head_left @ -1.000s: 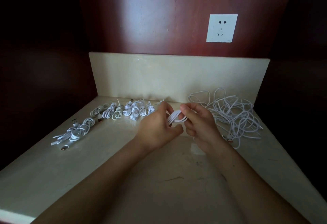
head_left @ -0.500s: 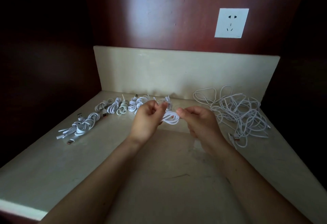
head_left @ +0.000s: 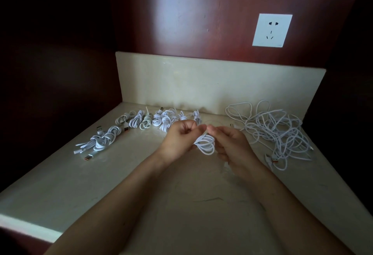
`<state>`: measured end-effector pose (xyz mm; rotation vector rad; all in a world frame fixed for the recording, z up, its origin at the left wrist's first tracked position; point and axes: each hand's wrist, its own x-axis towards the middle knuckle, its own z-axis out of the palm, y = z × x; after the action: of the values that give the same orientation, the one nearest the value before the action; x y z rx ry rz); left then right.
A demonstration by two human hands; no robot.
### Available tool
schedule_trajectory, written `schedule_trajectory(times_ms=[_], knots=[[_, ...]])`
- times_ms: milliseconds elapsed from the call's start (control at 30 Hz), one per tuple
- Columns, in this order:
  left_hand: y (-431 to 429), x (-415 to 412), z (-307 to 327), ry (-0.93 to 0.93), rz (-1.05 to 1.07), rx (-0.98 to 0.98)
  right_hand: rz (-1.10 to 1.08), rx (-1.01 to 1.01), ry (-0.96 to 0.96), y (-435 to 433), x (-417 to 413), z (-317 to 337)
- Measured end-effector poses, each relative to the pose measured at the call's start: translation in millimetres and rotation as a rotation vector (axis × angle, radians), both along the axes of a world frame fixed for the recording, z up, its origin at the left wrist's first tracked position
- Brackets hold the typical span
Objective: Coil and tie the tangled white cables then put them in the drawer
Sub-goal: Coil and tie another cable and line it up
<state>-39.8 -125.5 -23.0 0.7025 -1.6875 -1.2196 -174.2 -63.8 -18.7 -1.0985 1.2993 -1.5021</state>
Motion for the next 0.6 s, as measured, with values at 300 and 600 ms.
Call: schedule_trajectory(times_ms=[300, 600], knots=[[8.9, -3.7, 6.2, 0.117, -0.023, 0.118, 0.009, 0.030, -0.024, -2.5, 12.5, -8.3], [-7.9, 9.2, 1.9, 0.091, 0.294, -0.037, 0.052, -0.191, 0.797, -3.1, 21.5, -28.5]])
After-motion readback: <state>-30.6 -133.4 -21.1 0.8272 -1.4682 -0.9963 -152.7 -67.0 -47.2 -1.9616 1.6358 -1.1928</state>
